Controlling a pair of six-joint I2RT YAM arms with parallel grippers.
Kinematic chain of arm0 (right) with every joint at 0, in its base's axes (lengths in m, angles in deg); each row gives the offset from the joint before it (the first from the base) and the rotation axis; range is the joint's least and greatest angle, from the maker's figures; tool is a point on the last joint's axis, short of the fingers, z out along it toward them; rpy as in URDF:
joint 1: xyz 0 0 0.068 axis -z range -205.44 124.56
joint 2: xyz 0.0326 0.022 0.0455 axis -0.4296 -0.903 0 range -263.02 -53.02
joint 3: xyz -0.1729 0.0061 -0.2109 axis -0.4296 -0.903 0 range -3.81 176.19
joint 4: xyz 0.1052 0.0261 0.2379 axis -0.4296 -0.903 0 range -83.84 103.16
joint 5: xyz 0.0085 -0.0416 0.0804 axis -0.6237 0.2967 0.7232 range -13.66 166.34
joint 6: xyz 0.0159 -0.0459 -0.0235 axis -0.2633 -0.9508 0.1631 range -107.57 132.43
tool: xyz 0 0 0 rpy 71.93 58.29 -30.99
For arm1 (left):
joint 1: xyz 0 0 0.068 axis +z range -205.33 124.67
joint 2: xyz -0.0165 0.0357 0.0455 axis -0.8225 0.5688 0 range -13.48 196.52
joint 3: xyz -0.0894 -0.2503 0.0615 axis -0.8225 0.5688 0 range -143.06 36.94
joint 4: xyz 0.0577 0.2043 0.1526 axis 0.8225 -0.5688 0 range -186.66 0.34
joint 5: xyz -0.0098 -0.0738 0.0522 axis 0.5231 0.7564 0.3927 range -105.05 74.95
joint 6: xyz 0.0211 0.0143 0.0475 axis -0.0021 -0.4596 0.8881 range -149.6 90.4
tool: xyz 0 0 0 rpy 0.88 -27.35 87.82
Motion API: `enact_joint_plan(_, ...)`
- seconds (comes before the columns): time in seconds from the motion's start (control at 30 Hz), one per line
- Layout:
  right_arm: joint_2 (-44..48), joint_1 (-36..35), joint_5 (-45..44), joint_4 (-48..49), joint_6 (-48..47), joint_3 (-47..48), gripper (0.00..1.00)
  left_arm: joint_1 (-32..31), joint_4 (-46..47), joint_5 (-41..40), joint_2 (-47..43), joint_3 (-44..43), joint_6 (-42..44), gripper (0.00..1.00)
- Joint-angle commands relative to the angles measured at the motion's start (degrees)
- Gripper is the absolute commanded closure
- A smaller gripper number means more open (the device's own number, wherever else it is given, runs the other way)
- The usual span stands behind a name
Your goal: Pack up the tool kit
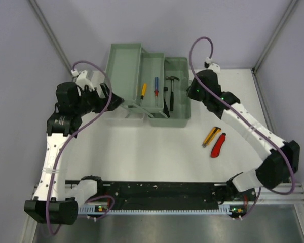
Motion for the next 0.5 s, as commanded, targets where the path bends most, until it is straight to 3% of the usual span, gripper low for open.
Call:
enact_joint_plan(0.0,11.6,1.8,-5.3,-5.0,0.6,-11.5,0.74,-4.9,7.0,12.2,-0.6,-3.6,3.3,0.03)
enact_joint_plan(0.07,15.1,3.3,-5.6,-7.8,2.3,-16.0,0.68,-7.8,11.2,15.9,-1.0,-2.0,2.0,0.03)
enact_joint_plan(0.13,17.8,4.3,-8.9,-10.3,3.9,-20.0,0.52,-10.9,15.9,19.4,-1.2,0.0,0.8,0.02)
enact_joint_plan(0.2,19.6,6.3,-9.5,-12.1,6.4,-24.1,0.44,-14.3,17.2,20.3,-0.6,0.8,1.6,0.02)
enact_joint_plan(0.3,21.2,11.8,-5.2,-14.3,12.1,-29.8,0.41,-18.9,17.3,19.6,0.6,0.7,2.3,0.02)
enact_joint_plan(0.47,19.8,15.4,-6.2,-14.9,14.8,-35.5,0.39,-22.0,17.4,19.7,2.0,0.8,4.1,0.02)
